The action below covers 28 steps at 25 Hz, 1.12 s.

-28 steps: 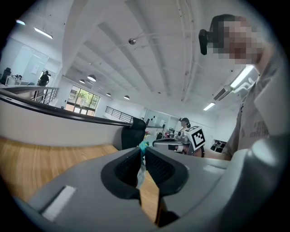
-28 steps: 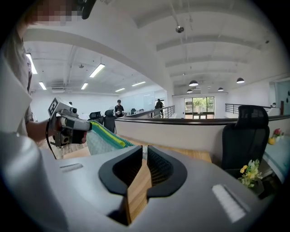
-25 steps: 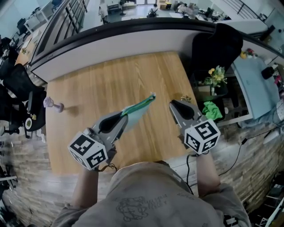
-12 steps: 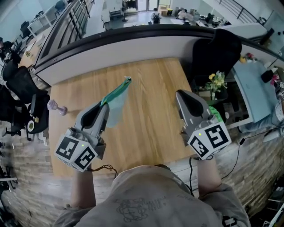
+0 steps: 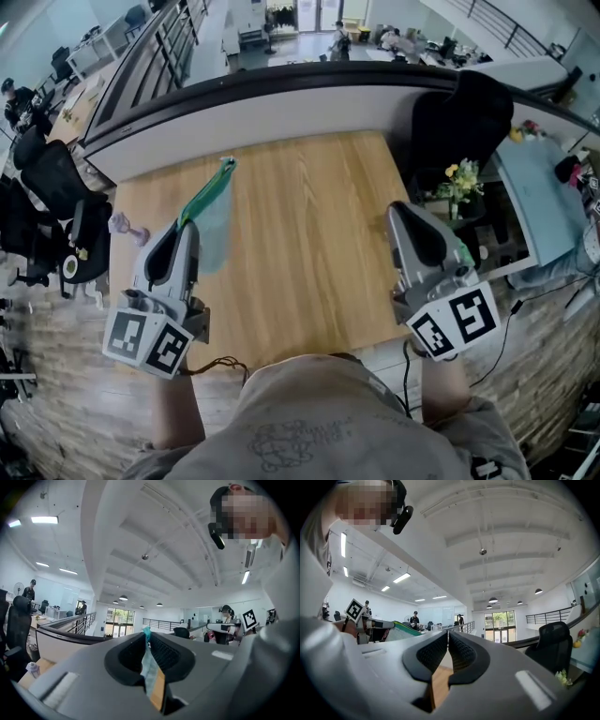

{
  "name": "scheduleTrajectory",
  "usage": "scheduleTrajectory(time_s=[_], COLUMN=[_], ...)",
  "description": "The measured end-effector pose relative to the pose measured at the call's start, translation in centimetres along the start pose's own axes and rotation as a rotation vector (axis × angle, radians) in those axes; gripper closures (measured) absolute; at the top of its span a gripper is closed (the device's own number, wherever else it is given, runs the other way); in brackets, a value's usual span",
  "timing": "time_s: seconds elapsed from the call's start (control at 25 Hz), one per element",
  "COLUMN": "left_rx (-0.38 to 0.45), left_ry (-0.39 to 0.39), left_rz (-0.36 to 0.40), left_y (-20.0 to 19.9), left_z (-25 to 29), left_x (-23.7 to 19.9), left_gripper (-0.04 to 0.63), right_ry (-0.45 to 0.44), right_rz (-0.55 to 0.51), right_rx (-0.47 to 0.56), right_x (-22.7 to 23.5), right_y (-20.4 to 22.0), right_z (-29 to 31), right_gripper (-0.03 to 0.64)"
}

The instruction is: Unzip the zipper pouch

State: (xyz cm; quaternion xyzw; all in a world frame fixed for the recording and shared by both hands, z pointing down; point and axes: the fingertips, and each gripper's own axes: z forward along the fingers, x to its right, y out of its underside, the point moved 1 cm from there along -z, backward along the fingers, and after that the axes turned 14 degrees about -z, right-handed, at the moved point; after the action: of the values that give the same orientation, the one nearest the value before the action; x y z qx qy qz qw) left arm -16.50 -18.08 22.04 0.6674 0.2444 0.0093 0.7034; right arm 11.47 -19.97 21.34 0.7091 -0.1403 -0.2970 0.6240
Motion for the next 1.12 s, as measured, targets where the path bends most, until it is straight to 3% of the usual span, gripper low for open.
scheduleTrajectory(time_s=[0.48, 1.12], left_rx=[-0.12, -0.13], left_ry=[-0.072, -0.051], left_rz=[-0.047, -0.041], left_y=[5.9, 6.0], left_z=[-3.6, -4.6], left_x=[-1.9, -2.2], left_gripper=[0.56, 0.56], right_ry=[-0.122, -0.123], right_rz=[0.038, 0.045], right_rx=[-0.189, -0.19], right_x=[-5.4, -6.8], right_y=[6.9, 6.9], right_z=[0.2, 0.9], right_gripper=[0.6, 0.6])
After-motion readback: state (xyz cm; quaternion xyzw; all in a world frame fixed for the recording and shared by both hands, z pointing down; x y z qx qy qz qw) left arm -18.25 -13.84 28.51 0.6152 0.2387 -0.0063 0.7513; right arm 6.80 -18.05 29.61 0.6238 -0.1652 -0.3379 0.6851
